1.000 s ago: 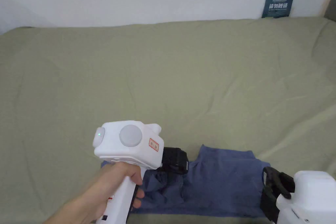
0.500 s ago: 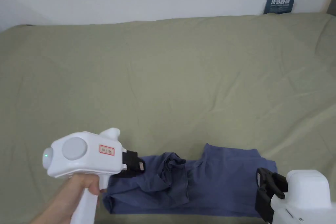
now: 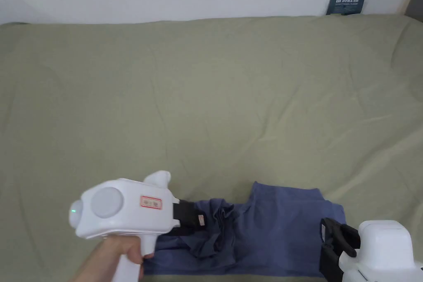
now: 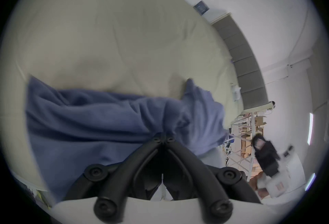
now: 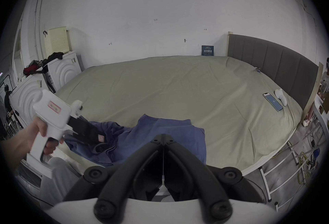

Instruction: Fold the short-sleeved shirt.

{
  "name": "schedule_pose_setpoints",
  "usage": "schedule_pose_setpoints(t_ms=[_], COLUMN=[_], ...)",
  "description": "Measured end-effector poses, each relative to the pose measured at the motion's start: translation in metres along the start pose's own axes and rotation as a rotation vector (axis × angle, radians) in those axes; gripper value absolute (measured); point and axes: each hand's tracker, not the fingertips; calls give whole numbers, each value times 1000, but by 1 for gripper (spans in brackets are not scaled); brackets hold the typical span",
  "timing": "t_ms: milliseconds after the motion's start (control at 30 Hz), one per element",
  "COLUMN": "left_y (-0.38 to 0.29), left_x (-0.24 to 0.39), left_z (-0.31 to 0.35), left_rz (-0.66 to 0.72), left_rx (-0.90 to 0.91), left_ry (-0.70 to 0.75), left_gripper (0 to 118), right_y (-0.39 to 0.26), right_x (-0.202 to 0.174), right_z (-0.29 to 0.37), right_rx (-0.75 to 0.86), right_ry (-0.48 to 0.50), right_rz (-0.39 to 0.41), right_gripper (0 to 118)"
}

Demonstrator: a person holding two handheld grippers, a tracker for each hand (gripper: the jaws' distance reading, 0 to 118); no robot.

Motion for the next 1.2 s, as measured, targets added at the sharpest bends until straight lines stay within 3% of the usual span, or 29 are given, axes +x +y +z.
schedule_pose_setpoints(t_ms=[167, 300, 333, 367, 400, 433, 700, 833, 867, 900, 933, 1000, 1033, 1067, 1167, 1200], left_y=[2, -9, -5, -7, -8, -8, 1, -5, -6, -8, -10, -6, -6, -5, -8, -9], left_x=[-30, -71, -83, -90, -96, -100, -131, -129, -125, -124, -119, -131, -135, -132, -125, -125], left_z=[99, 113, 107, 100, 94, 86, 28, 16, 18, 20, 20, 14, 16, 21, 41, 48], left_rz=[-1, 50, 53, 66, 83, 106, 226, 241, 267, 262, 263, 204, 188, 220, 215, 212], left_rx=[138, 114, 103, 78, 63, 48, -22, 44, 41, 47, 58, 43, 19, 41, 107, 121], left_ry=[56, 119, 92, 35, -5, -50, -283, -361, -374, -355, -294, -127, -135, -233, -160, -194], left_gripper=[0, 1, 18, 56, 109, 118, 117, 114, 103, 41, 12, 12, 12, 12, 12, 12], right_y=[6, 10, 10, 10, 11, 11, 12, 13, 14, 14, 14, 14, 14, 13, 13, 13], right_x=[-14, -23, -26, -28, -29, -30, -31, -31, -31, -31, -31, -30, -30, -30, -28, -28], right_z=[-4, -6, -6, -7, -7, -8, -10, -11, -11, -11, -11, -10, -10, -9, -7, -6], right_rx=[9, 16, 15, 12, 7, 4, -10, -15, -15, -15, -14, -12, -12, -12, -8, -7], right_ry=[31, 55, 56, 55, 60, 61, 42, 36, 36, 35, 35, 39, 41, 41, 44, 46], right_rz=[25, 28, 33, 37, 42, 46, 56, 63, 64, 64, 65, 62, 62, 64, 57, 56], right_gripper=[3, 3, 3, 3, 3, 3, 3, 3, 3, 3, 3, 3, 3, 3, 3, 3])
